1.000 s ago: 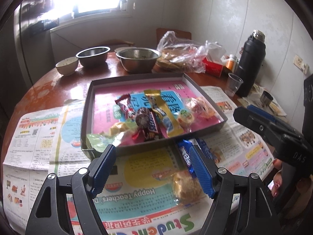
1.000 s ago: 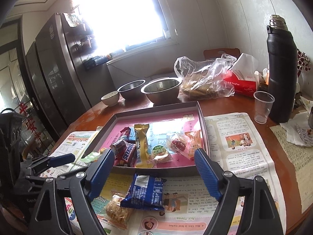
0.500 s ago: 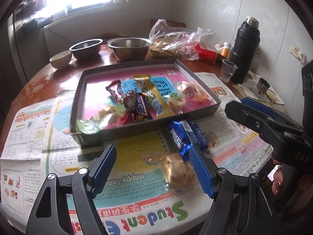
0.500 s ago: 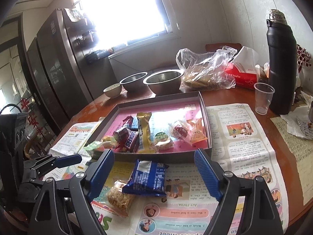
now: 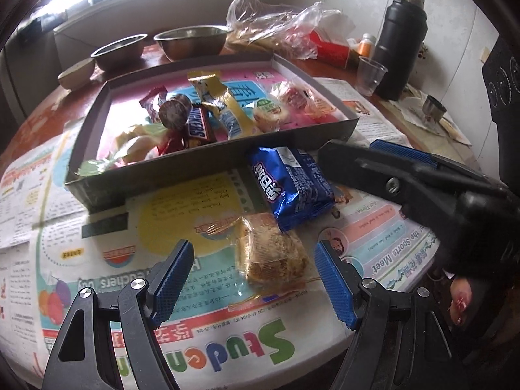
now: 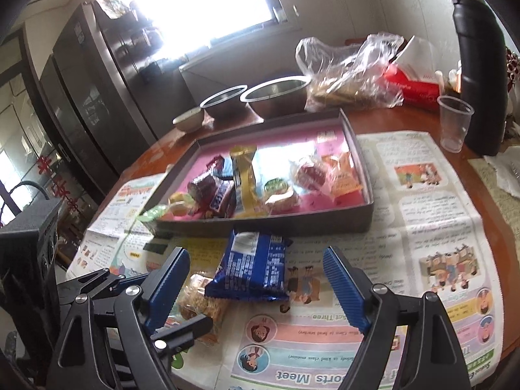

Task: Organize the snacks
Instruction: 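Grasp the clear bread-pastry bag with the left tool while the right tool grasps the blue biscuit pack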

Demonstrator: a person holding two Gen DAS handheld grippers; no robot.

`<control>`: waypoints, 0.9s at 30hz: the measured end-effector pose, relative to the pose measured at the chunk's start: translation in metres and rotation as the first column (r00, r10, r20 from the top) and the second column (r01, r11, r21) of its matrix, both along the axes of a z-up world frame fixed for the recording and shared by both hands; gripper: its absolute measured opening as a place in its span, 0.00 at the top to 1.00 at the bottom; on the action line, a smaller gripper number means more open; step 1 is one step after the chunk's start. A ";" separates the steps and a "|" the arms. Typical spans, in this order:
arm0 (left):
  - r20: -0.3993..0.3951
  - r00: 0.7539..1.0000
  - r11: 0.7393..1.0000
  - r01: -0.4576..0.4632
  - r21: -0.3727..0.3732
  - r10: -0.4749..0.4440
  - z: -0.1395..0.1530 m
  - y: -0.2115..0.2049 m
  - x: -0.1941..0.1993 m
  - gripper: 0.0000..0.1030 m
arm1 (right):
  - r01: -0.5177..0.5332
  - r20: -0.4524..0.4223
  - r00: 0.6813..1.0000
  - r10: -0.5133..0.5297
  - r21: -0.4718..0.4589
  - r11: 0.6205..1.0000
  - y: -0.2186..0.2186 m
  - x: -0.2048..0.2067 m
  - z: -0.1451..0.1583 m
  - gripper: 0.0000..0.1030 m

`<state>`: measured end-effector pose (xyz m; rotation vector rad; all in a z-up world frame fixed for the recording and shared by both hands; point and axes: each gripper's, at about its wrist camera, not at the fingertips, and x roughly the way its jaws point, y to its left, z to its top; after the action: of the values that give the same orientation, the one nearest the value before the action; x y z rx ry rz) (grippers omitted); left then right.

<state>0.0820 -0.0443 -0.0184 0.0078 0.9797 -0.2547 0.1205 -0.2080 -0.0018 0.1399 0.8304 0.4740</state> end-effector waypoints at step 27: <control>0.021 0.995 0.993 -0.099 -0.069 0.101 -0.004 0.073 -0.003 0.49 | -0.058 -0.022 0.998 0.054 -0.260 0.964 0.061 0.019 -0.048 0.51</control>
<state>0.0787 0.0291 -0.0229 -0.1001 0.9439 -0.1951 0.1398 -0.1472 -0.0497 -0.1243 0.9051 0.4128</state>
